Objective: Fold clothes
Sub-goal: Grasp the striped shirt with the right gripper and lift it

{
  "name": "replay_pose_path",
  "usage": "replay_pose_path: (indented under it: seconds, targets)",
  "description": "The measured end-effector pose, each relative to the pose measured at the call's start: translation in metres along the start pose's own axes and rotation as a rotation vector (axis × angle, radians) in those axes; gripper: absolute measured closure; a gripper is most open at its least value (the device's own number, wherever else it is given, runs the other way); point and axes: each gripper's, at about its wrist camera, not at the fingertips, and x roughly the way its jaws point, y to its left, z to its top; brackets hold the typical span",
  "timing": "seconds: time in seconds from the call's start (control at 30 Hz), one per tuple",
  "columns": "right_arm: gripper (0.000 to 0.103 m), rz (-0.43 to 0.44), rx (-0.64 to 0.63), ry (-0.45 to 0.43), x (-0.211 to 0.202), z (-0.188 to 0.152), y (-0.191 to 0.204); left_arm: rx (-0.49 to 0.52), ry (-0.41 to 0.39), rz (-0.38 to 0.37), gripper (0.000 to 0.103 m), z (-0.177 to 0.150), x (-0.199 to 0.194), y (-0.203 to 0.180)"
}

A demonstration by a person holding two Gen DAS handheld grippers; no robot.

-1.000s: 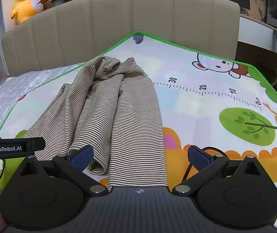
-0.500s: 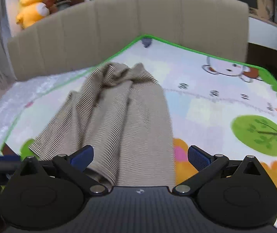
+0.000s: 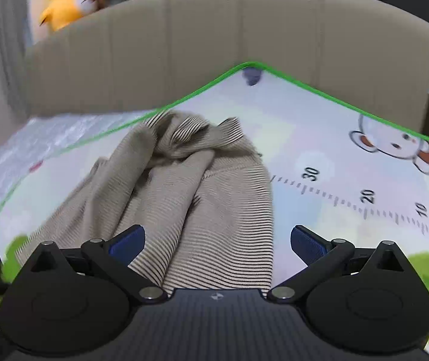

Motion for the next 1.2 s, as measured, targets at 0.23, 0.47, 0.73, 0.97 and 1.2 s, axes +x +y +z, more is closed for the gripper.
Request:
replay_pose_path:
  seconds: [0.23,0.47,0.73,0.97,1.2]
  targets:
    - [0.0,0.018,0.017,0.138,0.028,-0.026,-0.013,-0.17,-0.237,0.294,0.083,0.055,-0.008,0.092]
    - [0.0,0.009,-0.038,0.166,0.022,-0.029,-0.015,-0.269,-0.318,0.527,0.051,0.075,-0.028,0.163]
    - [0.0,0.135,-0.337,0.253,-0.015,-0.047,0.042,-0.246,-0.309,0.114,0.02,0.036,-0.054,0.103]
    - [0.0,-0.21,-0.684,0.297,0.016,-0.036,0.004,-0.116,-0.154,-0.036,0.015,0.027,-0.011,0.042]
    - [0.0,-0.108,-0.175,0.011,-0.018,0.041,-0.039,-0.107,-0.124,0.017,0.011,0.025,0.008,0.052]
